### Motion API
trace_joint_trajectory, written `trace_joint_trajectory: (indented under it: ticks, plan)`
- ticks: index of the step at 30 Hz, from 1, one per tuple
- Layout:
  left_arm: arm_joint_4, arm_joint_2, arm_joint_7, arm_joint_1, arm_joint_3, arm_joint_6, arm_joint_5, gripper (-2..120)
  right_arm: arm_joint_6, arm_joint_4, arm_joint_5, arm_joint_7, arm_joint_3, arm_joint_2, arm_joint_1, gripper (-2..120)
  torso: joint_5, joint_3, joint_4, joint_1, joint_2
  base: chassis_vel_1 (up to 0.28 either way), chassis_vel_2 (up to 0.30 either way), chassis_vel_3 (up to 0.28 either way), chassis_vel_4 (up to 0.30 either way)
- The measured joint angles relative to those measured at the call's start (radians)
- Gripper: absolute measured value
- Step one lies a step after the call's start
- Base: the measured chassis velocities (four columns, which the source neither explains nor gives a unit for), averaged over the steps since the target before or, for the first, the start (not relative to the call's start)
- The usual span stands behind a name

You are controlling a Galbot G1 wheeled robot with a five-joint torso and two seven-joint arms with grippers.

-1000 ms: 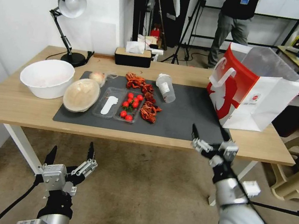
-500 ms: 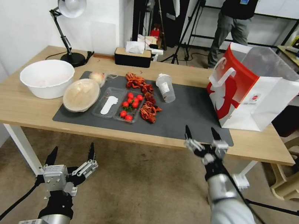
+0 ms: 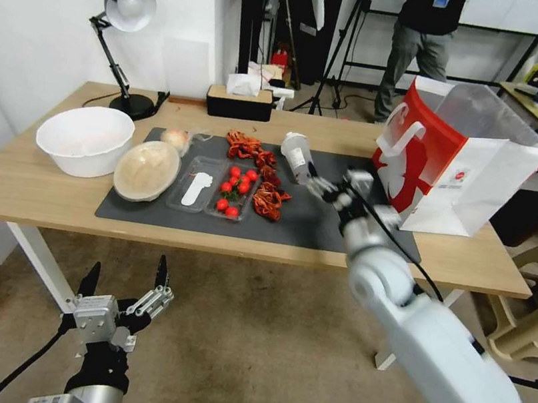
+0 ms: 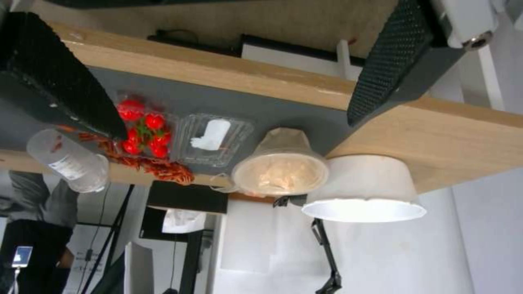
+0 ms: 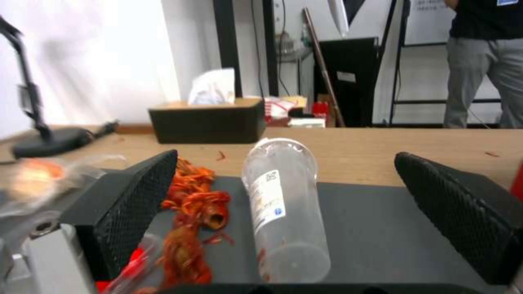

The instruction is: Pick up the trash from the table and place it into the takeout bag.

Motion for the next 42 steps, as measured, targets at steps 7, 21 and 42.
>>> trace_joint_trajectory:
  ticks: [7, 21, 42]
  plan:
    - [0.000, 0.000, 0.002, 0.010, -0.003, -0.002, 0.003, 100, -0.147, -0.192, 0.046, 0.010, -0.055, 0.089, 0.169, 100, 0.0001, 0.000, 0.0002, 0.000, 0.000, 0.000, 0.000, 0.000, 0.000]
    - [0.004, 0.000, 0.008, 0.014, -0.004, -0.003, 0.022, 100, -0.302, -0.398, 0.135, -0.011, -0.062, 0.180, 0.314, 100, 0.0000, 0.000, 0.0001, 0.000, 0.000, 0.000, 0.000, 0.000, 0.000]
    - [-0.004, 0.000, 0.003, 0.012, -0.012, 0.002, 0.016, 100, -0.430, -0.499, 0.103, -0.072, -0.031, 0.248, 0.330, 84, 0.0002, 0.000, 0.0001, 0.000, 0.000, 0.000, 0.000, 0.000, 0.000]
